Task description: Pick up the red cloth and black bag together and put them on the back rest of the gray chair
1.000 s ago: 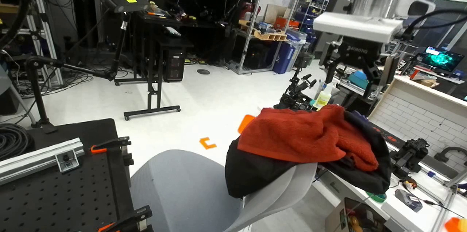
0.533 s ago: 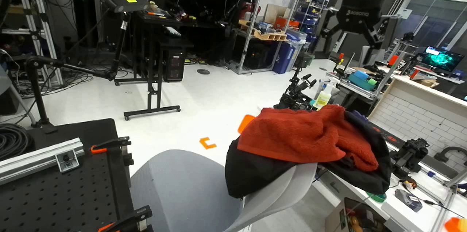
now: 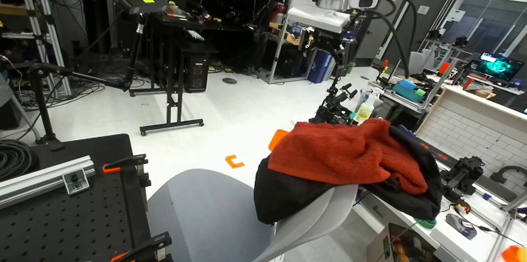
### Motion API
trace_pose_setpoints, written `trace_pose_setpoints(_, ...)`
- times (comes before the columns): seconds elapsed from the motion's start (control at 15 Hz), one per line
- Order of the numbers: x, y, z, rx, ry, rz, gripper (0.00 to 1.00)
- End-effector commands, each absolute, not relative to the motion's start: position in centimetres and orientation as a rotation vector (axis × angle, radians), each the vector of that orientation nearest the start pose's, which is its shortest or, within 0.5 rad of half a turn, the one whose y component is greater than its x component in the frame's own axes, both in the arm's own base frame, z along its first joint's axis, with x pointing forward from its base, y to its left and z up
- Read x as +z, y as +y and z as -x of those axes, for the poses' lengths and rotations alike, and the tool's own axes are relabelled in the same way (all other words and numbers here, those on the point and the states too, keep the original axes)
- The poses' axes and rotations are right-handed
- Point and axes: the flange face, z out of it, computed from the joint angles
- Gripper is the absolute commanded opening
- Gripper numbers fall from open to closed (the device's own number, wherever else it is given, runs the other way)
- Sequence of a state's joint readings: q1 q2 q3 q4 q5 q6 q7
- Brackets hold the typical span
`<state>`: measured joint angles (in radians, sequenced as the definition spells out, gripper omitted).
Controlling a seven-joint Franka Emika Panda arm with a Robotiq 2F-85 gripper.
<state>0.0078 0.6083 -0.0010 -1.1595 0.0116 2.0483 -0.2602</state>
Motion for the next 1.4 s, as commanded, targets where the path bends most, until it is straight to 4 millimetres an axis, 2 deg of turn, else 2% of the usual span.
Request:
trace_pose_setpoints(0.0,45.1,4.5,-73.3,-0.569,-0.311,3.199,1.00)
trace_pose_setpoints(0.27,40.0,8.3,-69.9,-0.526,-0.304,3.277,1.00)
trace_pose_setpoints(0.6,33.3,11.1,-63.7,-0.397,-0.301,3.332,1.00)
trace_pose_setpoints(0.93,27.5,11.9,-55.7,-0.270,-0.335,3.347,1.00)
trace_pose_setpoints(1.2,23.9,11.6,-48.2,-0.211,-0.364,3.354,1.00)
trace_pose_setpoints(1.33,22.9,11.5,-46.3,-0.214,-0.374,3.356,1.00)
